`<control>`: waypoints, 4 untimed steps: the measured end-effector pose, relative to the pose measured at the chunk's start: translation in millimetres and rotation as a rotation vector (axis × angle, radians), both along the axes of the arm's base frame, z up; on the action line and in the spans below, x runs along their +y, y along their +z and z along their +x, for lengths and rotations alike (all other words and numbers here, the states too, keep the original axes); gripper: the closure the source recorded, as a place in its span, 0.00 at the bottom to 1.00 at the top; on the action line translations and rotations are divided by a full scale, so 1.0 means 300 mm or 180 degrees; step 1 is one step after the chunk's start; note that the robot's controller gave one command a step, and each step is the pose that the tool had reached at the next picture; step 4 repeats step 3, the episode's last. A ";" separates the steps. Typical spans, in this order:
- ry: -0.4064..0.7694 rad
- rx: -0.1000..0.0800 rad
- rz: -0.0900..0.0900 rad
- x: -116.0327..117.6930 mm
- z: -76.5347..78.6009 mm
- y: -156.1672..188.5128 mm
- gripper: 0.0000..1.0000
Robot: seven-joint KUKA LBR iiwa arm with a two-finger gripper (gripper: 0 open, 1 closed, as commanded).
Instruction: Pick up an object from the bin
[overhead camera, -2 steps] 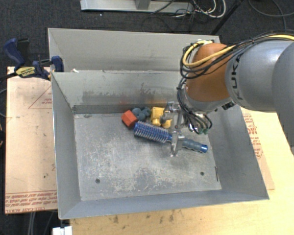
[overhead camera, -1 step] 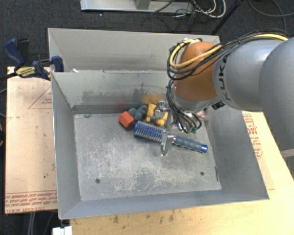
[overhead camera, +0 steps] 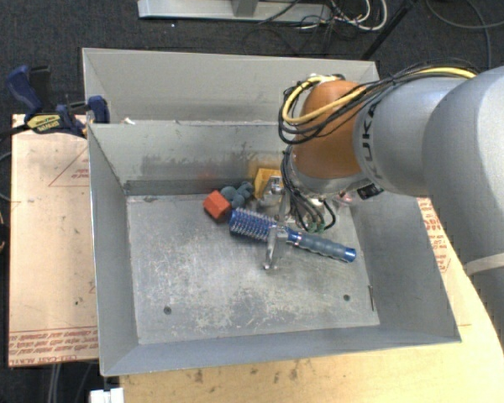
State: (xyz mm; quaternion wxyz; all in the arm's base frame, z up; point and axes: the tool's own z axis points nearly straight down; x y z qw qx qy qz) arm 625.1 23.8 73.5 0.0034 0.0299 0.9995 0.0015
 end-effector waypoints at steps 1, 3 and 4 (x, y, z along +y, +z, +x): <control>0.0006 0.0010 -0.0004 0.002 0.005 0.007 0.00; 0.0008 0.0000 -0.0006 0.004 0.020 0.170 1.00; 0.0008 0.0000 -0.0006 0.004 0.020 0.170 1.00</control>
Offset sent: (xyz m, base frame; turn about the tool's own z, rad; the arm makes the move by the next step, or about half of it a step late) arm 0.0000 0.0000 0.0000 0.0000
